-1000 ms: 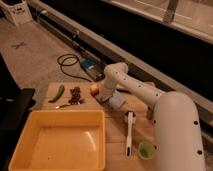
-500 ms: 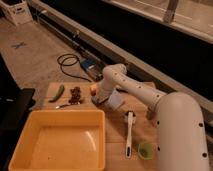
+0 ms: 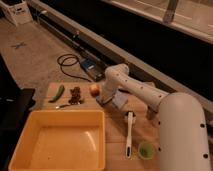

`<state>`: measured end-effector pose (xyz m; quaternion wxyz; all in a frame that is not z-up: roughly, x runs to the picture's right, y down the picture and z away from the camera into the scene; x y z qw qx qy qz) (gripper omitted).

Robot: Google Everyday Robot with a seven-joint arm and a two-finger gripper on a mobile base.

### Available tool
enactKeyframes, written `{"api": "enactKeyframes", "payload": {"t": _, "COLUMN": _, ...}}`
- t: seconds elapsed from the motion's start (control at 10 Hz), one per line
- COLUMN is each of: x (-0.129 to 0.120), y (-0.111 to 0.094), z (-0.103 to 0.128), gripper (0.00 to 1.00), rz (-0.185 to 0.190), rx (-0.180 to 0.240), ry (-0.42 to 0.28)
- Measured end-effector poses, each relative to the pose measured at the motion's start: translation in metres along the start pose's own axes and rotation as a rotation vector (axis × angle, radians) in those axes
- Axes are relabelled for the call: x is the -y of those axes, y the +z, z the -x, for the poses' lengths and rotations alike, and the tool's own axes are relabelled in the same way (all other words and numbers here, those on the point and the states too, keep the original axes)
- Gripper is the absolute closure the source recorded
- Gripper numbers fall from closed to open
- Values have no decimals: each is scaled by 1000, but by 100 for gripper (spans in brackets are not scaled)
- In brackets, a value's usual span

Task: Wipe table surface with sponge

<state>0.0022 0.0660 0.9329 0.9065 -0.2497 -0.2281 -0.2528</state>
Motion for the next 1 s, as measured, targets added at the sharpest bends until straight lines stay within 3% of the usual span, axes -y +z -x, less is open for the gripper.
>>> {"api": "enactKeyframes", "payload": {"t": 0.3, "x": 19, "y": 2, "z": -9, "gripper": 100, "rz": -30, "rx": -11, "ry": 1}}
{"api": "enactKeyframes", "payload": {"t": 0.5, "x": 26, "y": 4, "z": 10, "gripper": 100, "rz": -48, "rx": 21, "ry": -21}}
{"api": "enactKeyframes", "payload": {"t": 0.8, "x": 7, "y": -1, "z": 37, "gripper": 100, "rz": -41, "rx": 52, "ry": -46}}
{"api": "enactKeyframes", "payload": {"t": 1.0, "x": -5, "y": -3, "z": 43, "gripper": 100, "rz": -18, "rx": 39, "ry": -38}}
